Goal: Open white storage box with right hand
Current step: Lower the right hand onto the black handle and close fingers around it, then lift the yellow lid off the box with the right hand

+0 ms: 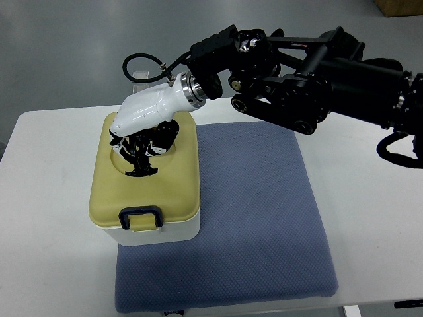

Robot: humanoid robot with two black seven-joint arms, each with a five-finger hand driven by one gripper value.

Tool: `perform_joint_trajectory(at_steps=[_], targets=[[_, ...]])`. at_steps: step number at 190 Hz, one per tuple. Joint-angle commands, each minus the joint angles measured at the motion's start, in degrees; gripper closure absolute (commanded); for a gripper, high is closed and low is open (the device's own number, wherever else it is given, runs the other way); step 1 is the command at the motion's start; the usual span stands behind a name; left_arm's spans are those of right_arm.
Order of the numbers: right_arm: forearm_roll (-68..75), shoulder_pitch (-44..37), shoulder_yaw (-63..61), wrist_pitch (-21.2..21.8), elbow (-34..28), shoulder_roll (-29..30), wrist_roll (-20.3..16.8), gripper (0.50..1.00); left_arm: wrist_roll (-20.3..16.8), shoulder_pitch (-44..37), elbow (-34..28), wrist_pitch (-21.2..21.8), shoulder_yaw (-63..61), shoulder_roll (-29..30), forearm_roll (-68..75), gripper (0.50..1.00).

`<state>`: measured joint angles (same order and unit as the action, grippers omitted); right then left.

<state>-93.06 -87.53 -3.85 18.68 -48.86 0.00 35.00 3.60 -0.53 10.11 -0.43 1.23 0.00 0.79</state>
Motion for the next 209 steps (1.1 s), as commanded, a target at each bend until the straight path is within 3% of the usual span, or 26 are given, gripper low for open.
perform_joint_trajectory(at_steps=[1,83,209], targets=[[0.7,-0.5,-0.6,0.1,0.1,0.0,0.0,1.000,0.0,0.0,0.0,0.0,0.0,0.0,-0.1,0.500],[1.9,-2.0,-3.4,0.1,1.8,-2.8,0.0,1.000,0.0,0.0,0.0,0.0,0.0,0.0,0.0,0.500],[7.1,1.7,-4.7,-0.8,12.1,-12.8,0.0,1.000,0.0,0.0,0.0,0.0,0.0,0.0,-0.1,0.500]])
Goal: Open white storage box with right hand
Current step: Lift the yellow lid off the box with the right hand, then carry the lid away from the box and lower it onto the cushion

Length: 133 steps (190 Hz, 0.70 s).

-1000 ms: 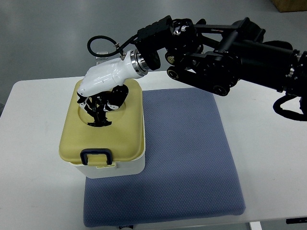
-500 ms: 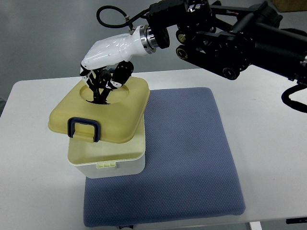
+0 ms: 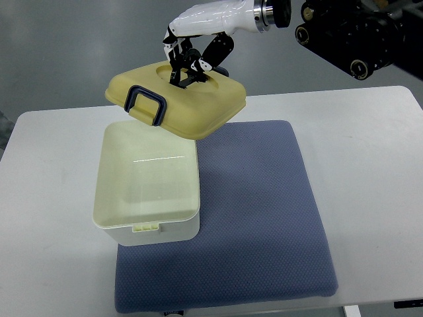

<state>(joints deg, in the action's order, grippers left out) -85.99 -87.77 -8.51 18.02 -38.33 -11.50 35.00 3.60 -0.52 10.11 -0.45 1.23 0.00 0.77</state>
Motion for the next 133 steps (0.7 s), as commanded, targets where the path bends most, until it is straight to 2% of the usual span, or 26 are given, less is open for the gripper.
perform_joint_trajectory(at_steps=[1,79,133], targets=[[0.0,1.9,0.0,-0.2,1.6,-1.3,0.0,1.000,0.0,0.0,0.0,0.0,0.0,0.0,-0.1,0.500],[0.0,10.6,0.2,-2.9,6.3,-6.3,0.0,1.000,0.0,0.0,0.0,0.0,0.0,0.0,0.0,0.500],[0.0,16.3,1.1,-4.9,7.1,-6.7,0.0,1.000,0.0,0.0,0.0,0.0,0.0,0.0,0.0,0.500]])
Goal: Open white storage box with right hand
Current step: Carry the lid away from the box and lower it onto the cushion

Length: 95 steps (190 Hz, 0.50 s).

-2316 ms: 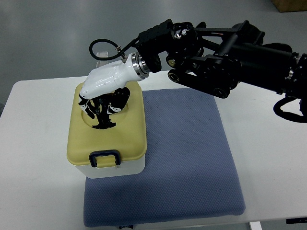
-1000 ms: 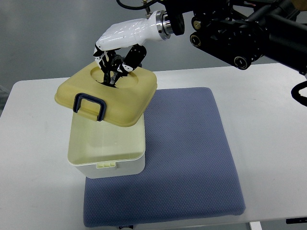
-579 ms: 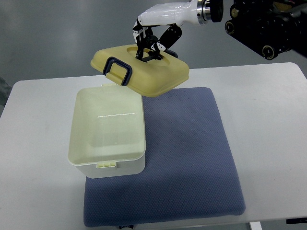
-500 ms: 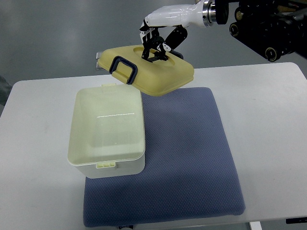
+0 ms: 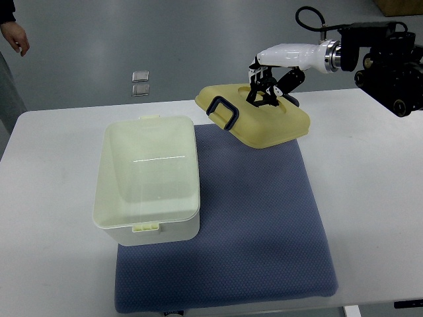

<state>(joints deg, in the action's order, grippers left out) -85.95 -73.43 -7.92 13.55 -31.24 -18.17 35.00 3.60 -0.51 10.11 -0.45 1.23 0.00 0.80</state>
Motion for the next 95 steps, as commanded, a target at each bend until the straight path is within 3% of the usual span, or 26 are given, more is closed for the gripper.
perform_joint_trajectory(at_steps=[1,95], targets=[[0.0,2.0,0.5,-0.5,0.0,0.0,0.0,1.000,0.0,0.0,0.0,0.0,0.0,0.0,0.0,0.500],[-0.8,8.6,1.4,-0.5,-0.7,5.6,0.0,1.000,0.0,0.0,0.0,0.0,0.0,0.0,0.0,0.500]])
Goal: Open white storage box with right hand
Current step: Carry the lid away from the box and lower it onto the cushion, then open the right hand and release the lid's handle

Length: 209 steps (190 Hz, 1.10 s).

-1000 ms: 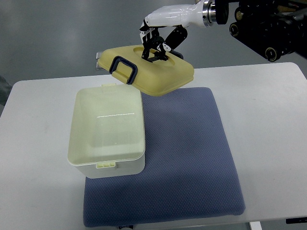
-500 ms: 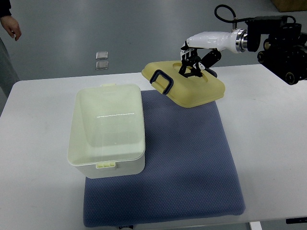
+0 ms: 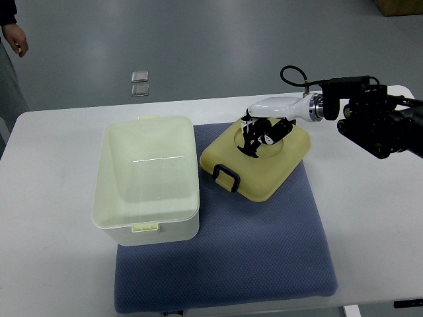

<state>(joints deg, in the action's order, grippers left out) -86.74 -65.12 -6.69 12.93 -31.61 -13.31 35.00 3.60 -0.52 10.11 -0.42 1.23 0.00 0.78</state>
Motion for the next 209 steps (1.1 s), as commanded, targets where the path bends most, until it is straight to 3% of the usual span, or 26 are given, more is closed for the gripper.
perform_joint_trajectory(at_steps=[1,75,77,80,81,82,83,84,85,86,87,88,89,90,94,98,135,171,209], targets=[[0.0,0.3,0.2,0.1,-0.3,0.7,0.0,1.000,0.0,0.0,0.0,0.0,0.0,0.0,0.0,0.500],[0.7,0.7,0.1,0.8,-1.4,0.7,0.0,1.000,0.0,0.0,0.0,0.0,0.0,0.0,0.0,0.500],[0.8,0.8,0.1,0.8,-1.4,0.7,0.0,0.985,0.0,0.0,0.0,0.0,0.0,0.0,0.0,0.500],[0.9,1.0,0.1,0.8,-1.4,0.7,0.0,0.908,0.0,0.0,0.0,0.0,0.0,0.0,-0.1,0.500],[0.9,1.0,0.1,0.8,-1.4,0.7,0.0,0.908,0.0,0.0,0.0,0.0,0.0,0.0,-0.1,0.500],[0.9,1.0,0.1,0.9,-1.4,0.7,0.0,0.861,0.0,0.0,0.0,0.0,0.0,0.0,0.0,0.500],[0.9,1.0,0.1,0.9,-1.4,0.7,0.0,0.861,0.0,0.0,0.0,0.0,0.0,0.0,0.0,0.500],[1.0,1.1,0.0,0.9,-1.4,0.7,0.0,0.810,0.0,0.0,0.0,0.0,0.0,0.0,0.0,0.500],[1.0,1.1,0.0,0.9,-1.4,0.7,0.0,0.810,0.0,0.0,0.0,0.0,0.0,0.0,0.0,0.500],[1.0,1.2,0.0,0.9,-1.4,0.7,0.0,0.753,0.0,0.0,0.0,0.0,0.0,0.0,0.0,0.500],[1.0,1.2,0.0,0.9,-1.4,0.7,0.0,0.752,0.0,0.0,0.0,0.0,0.0,0.0,0.0,0.500],[1.1,1.2,0.0,1.0,-1.4,0.7,0.0,0.702,0.0,0.0,0.0,0.0,0.0,0.0,-0.1,0.500],[1.1,1.2,0.0,1.0,-1.4,0.7,0.0,0.701,0.0,0.0,0.0,0.0,0.0,0.0,-0.1,0.500],[1.1,1.3,-0.1,1.0,-1.4,0.7,0.0,0.661,0.0,0.0,0.0,0.0,0.0,0.0,0.0,0.500],[1.3,1.3,-0.1,1.1,-1.4,0.7,0.0,0.607,0.0,0.0,0.0,0.0,0.0,0.0,0.0,0.500],[1.6,1.3,-0.1,1.6,-1.4,0.6,0.0,0.591,0.0,0.0,0.0,0.0,0.0,0.0,-0.1,0.500],[5.1,1.2,-0.8,6.9,-1.4,0.1,0.0,0.572,0.0,0.0,0.0,0.0,0.0,0.0,-0.1,0.500],[10.3,0.0,-1.1,6.6,-1.4,-0.5,0.0,0.572,0.0,0.0,0.0,0.0,0.0,0.0,0.0,0.500],[25.1,-0.3,-6.4,8.2,-1.3,-1.5,0.0,0.572,0.0,0.0,0.0,0.0,0.0,0.0,0.0,0.500]])
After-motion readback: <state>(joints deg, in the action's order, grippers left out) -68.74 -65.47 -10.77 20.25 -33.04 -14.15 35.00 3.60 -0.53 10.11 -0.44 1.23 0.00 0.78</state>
